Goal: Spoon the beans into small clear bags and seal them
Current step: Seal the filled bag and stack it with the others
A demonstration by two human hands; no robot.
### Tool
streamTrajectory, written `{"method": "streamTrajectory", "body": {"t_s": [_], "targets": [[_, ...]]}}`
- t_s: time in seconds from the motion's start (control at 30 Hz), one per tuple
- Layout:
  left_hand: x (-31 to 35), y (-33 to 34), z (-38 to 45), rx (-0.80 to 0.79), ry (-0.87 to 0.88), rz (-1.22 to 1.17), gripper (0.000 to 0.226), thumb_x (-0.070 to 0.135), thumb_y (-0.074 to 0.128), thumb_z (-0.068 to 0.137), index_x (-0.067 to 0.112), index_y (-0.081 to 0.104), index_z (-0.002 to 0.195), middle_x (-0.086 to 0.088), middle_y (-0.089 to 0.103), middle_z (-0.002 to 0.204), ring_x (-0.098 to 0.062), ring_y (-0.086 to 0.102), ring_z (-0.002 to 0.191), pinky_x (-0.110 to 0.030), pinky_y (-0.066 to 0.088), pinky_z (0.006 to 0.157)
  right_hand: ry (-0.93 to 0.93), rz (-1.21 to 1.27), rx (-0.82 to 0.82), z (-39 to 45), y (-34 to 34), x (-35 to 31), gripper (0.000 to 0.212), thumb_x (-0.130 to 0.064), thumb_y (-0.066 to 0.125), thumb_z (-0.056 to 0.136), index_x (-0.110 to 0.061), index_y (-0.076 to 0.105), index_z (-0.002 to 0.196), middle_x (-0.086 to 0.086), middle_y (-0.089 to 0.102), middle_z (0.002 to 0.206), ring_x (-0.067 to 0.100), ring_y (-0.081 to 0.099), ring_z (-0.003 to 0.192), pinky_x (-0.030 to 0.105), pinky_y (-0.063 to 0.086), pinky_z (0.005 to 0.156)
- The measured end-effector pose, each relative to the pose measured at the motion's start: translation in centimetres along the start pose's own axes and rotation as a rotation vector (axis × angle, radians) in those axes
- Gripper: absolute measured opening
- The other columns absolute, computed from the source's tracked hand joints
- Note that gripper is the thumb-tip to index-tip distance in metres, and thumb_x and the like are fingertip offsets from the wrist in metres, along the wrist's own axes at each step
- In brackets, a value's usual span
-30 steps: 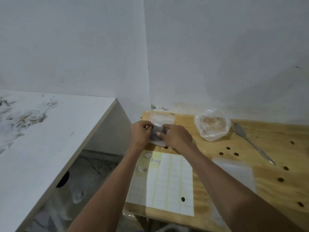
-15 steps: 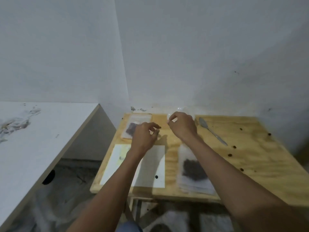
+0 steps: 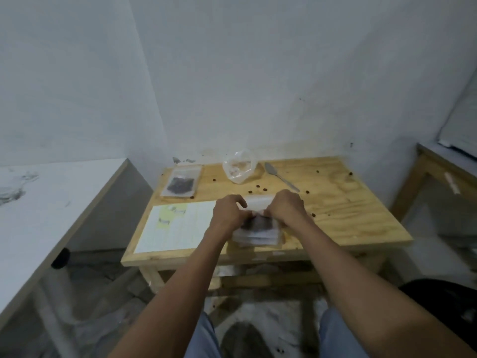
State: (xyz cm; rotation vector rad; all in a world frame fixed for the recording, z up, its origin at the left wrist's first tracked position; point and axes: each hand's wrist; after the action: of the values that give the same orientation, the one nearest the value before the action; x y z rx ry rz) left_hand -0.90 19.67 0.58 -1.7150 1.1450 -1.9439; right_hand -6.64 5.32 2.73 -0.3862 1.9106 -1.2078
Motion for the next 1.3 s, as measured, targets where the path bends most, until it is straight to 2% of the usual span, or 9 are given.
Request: {"method": "streamTrajectory", "body": {"t_s": [0.2,0.33,0.4,0.5,0.6,0.73,0.93,1.1,1.3], "targets": [[0.1,0.6,-0.4,0.082,-0.068,-0.108,0.028,0.031,0.088,0.078,0.017,0.07,0.094,-0.009,0.073,0.091,-0.021,0.071,0.076,-0.025,0.051,0.059,-0.01,0.09,0.122,-0.5,0.5,-0.7,0.027,-0.024,0.086,0.079,-0.011,0.063,0.085,0.005,0.067,0.093,0.022,0.058,0.08,0.029,0.046,0.061],[0.2,0.5,0.0,0.127,-0.091,-0.184,0.019,0.027,0.085,0.08,0.017,0.071,0.088,-0.005,0.073,0.083,-0.016,0.07,0.068,-0.026,0.056,0.06,-0.023,0.368,0.111,0.2,0.2,-0.8,0.012,-0.01,0.085,0.079,-0.011,0.075,0.084,0.002,0.072,0.094,0.023,0.067,0.094,0.034,0.059,0.082],[0.4,0.1,0.2,0.151,-0.074,-0.196,0.012,0.024,0.081,0.083,0.017,0.073,0.09,-0.002,0.073,0.079,-0.006,0.065,0.06,-0.016,0.046,0.05,-0.029,0.503,0.112,0.4,-0.3,-1.0,0.017,-0.001,0.08,0.08,-0.016,0.073,0.079,-0.003,0.064,0.088,0.024,0.066,0.099,0.039,0.059,0.088],[0.8,-0.7,0.5,0.185,-0.056,-0.287,0.008,0.018,0.079,0.084,0.016,0.072,0.088,-0.001,0.07,0.072,-0.004,0.059,0.051,-0.009,0.034,0.041,-0.095,0.631,0.109,0.8,-1.0,-1.9,0.022,0.003,0.072,0.083,-0.019,0.073,0.084,-0.002,0.065,0.1,0.018,0.063,0.094,0.029,0.056,0.076],[1.0,-2.5,0.9,0.177,-0.038,-0.55,0.014,0.005,0.078,0.082,0.015,0.07,0.084,-0.006,0.067,0.072,-0.019,0.06,0.06,-0.025,0.046,0.054,-0.248,0.744,0.065,0.9,-1.4,-3.3,0.022,-0.002,0.078,0.08,-0.022,0.072,0.088,0.004,0.068,0.108,0.015,0.065,0.085,0.022,0.048,0.062],[0.8,-6.0,1.0,0.191,0.071,-0.737,0.022,-0.007,0.073,0.083,0.014,0.072,0.088,-0.009,0.067,0.079,-0.021,0.063,0.073,-0.031,0.051,0.067,-0.414,0.816,0.005,0.7,-1.6,-5.9,0.027,-0.004,0.08,0.079,-0.021,0.073,0.099,0.002,0.064,0.088,0.014,0.057,0.07,0.023,0.045,0.06],[-3.2,-12.3,1.7,0.273,0.067,-0.913,0.024,0.009,0.071,0.093,0.006,0.062,0.116,-0.015,0.077,0.089,-0.021,0.07,0.073,-0.029,0.055,0.06,-0.531,0.914,0.031,0.8,-0.5,-10.9,0.027,-0.006,0.081,0.08,-0.027,0.074,0.096,-0.013,0.068,0.099,0.012,0.062,0.103,0.024,0.047,0.073],[-10.6,-14.8,3.7,0.337,-0.205,-0.561,0.025,0.003,0.068,0.09,0.007,0.06,0.113,-0.023,0.075,0.097,-0.023,0.063,0.067,-0.033,0.051,0.062,-0.543,0.958,-0.008,1.4,0.7,-13.1,0.025,-0.009,0.08,0.083,-0.025,0.073,0.101,-0.006,0.067,0.107,0.017,0.059,0.113,0.024,0.047,0.074],[-15.3,-14.4,4.5,0.161,-0.131,-0.145,0.04,-0.009,0.062,0.087,0.018,0.067,0.116,-0.006,0.075,0.096,-0.025,0.072,0.091,-0.03,0.057,0.064,-0.519,0.939,-0.032,3.0,2.3,-14.0,0.026,-0.011,0.081,0.082,-0.029,0.074,0.099,-0.007,0.068,0.11,0.019,0.06,0.117,0.027,0.05,0.081]]}}
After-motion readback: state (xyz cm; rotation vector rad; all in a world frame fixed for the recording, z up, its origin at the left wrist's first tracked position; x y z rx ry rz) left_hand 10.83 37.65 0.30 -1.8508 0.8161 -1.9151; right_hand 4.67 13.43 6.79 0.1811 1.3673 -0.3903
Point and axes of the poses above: each hand's wrist, its own z-axis towards the middle knuckle, its own y-axis out of the palm, x = y × z
